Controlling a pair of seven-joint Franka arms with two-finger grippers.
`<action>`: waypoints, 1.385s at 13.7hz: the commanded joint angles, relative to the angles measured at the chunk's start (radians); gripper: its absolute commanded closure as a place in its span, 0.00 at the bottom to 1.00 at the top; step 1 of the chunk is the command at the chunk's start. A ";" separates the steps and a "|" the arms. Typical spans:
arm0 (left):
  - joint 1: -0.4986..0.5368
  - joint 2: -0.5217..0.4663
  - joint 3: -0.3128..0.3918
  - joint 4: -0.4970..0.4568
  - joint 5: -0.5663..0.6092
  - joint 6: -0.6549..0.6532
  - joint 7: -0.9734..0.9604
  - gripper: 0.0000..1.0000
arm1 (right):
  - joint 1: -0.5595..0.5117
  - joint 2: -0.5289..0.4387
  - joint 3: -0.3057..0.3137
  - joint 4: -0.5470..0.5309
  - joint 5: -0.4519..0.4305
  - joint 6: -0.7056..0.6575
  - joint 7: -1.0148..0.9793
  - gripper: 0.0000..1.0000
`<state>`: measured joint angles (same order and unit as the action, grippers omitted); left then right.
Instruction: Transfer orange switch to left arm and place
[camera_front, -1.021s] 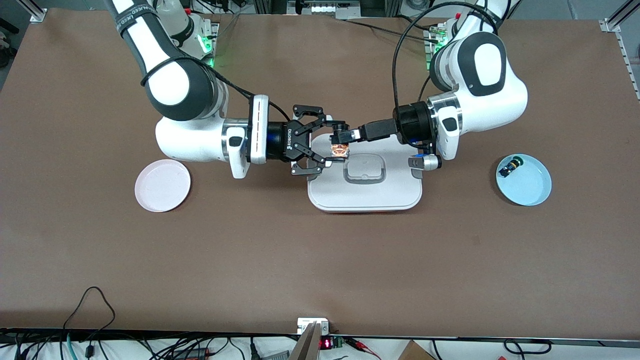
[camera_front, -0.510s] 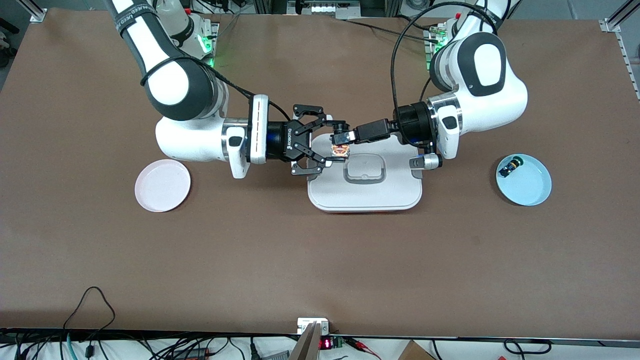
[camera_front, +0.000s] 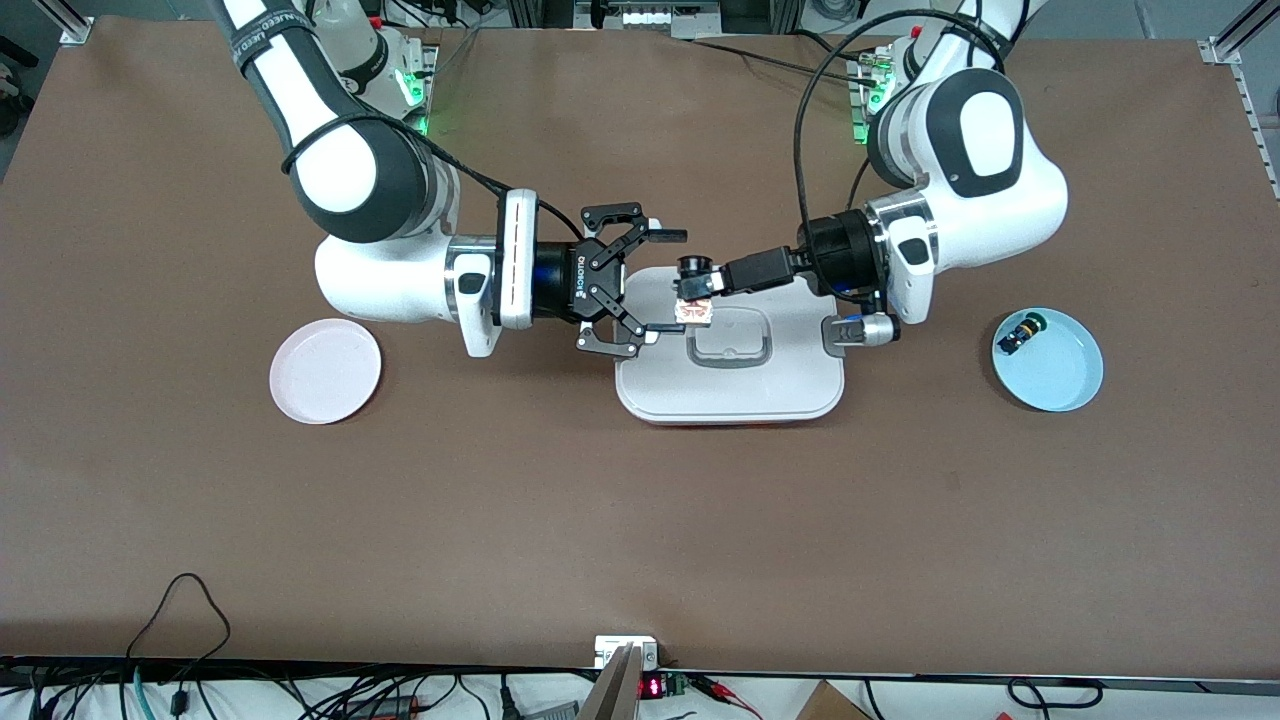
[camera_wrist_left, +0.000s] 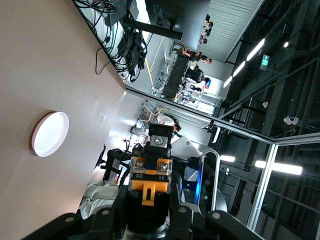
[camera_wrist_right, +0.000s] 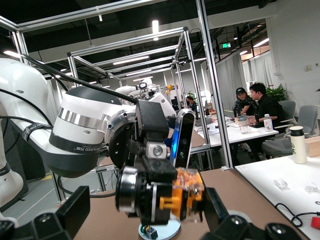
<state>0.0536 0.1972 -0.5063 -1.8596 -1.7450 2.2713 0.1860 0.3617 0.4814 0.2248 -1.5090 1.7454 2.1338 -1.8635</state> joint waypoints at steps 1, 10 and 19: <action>0.046 -0.033 0.035 -0.046 0.109 -0.065 -0.002 1.00 | 0.003 -0.004 -0.002 0.004 0.019 -0.006 -0.006 0.00; 0.118 0.013 0.360 -0.101 1.141 -0.297 0.007 1.00 | -0.236 -0.118 -0.004 -0.215 -0.134 -0.100 0.193 0.00; 0.228 0.215 0.485 -0.061 1.898 -0.127 0.050 1.00 | -0.332 -0.168 -0.004 -0.231 -0.714 -0.127 1.143 0.00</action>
<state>0.2653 0.3609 -0.0166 -1.9526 0.0481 2.1146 0.2345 0.0497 0.3400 0.2102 -1.7081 1.1248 2.0254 -0.8893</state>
